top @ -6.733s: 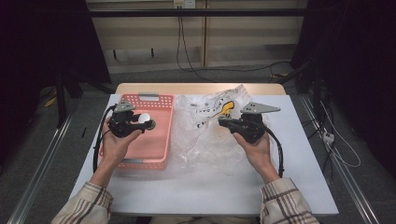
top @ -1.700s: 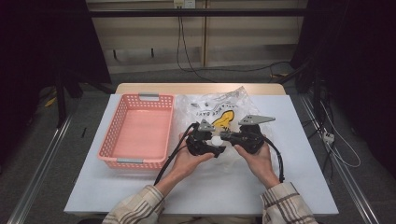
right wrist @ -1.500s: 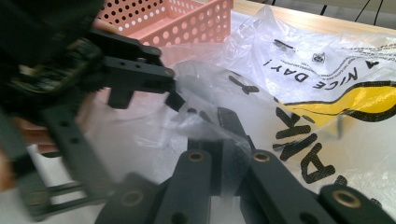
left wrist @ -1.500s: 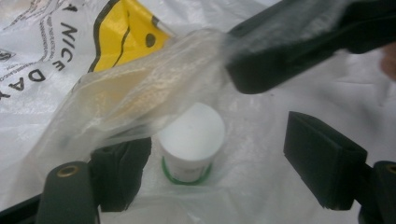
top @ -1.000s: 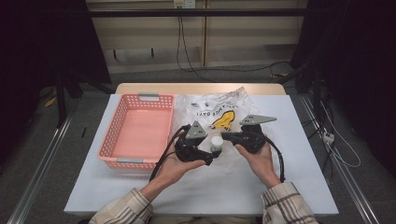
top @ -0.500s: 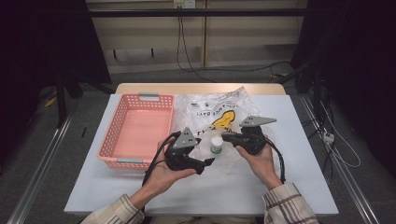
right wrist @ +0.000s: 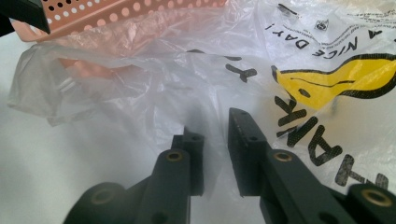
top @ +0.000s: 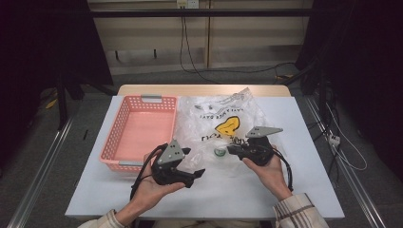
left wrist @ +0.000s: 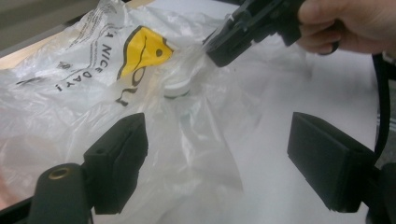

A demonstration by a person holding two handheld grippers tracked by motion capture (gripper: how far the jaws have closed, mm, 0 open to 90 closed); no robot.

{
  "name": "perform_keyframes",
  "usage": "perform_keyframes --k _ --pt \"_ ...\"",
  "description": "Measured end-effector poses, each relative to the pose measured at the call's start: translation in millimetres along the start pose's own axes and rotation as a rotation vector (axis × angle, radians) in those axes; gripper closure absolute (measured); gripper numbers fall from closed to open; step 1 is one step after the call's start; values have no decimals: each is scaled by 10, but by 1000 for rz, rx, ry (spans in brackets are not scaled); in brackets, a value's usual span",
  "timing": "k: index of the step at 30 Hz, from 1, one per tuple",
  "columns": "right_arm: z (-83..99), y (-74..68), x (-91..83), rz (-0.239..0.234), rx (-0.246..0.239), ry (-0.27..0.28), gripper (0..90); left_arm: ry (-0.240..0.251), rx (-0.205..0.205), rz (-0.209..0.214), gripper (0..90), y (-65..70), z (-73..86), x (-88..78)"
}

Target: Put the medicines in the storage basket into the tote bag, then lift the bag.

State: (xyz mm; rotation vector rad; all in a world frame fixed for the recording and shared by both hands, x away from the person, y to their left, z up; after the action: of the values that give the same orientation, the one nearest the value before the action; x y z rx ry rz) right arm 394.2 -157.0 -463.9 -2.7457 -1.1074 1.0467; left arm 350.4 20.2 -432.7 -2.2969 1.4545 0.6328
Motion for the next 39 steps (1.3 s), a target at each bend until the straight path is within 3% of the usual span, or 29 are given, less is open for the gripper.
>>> perform_keyframes --k 9,14,17,21,27,30,39 --pt "83 -14 -183 37 0 20 505 -20 -8 -5 194 55 224 -61" --pt "135 16 -327 85 33 24 342 -31 -9 -17 191 134 333 -63" --pt "131 37 -446 119 39 48 277 -44 -11 0 191 156 389 -52" --pt "144 99 -569 153 50 72 231 -26 6 0 190 180 371 -76" --pt "227 201 -742 192 73 109 218 -24 -23 -16 158 172 420 -150" --pt "284 254 -830 220 88 113 221 -26 -24 -26 158 184 454 -183" --pt "495 403 -946 265 116 87 197 -39 -32 7 240 184 533 -148"
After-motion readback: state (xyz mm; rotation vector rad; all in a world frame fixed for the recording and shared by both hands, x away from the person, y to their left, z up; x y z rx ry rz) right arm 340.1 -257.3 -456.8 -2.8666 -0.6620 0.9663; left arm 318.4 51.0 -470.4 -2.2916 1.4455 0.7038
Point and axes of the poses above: each handheld gripper's, and its own axes: x roughly forward along the jaws, z roughly out of its underside, y roughly to its right, the point moved 9 cm from there along x, roughly forward along the jaws, and after that the axes turned 5 degrees about x, right-handed, at the moved point
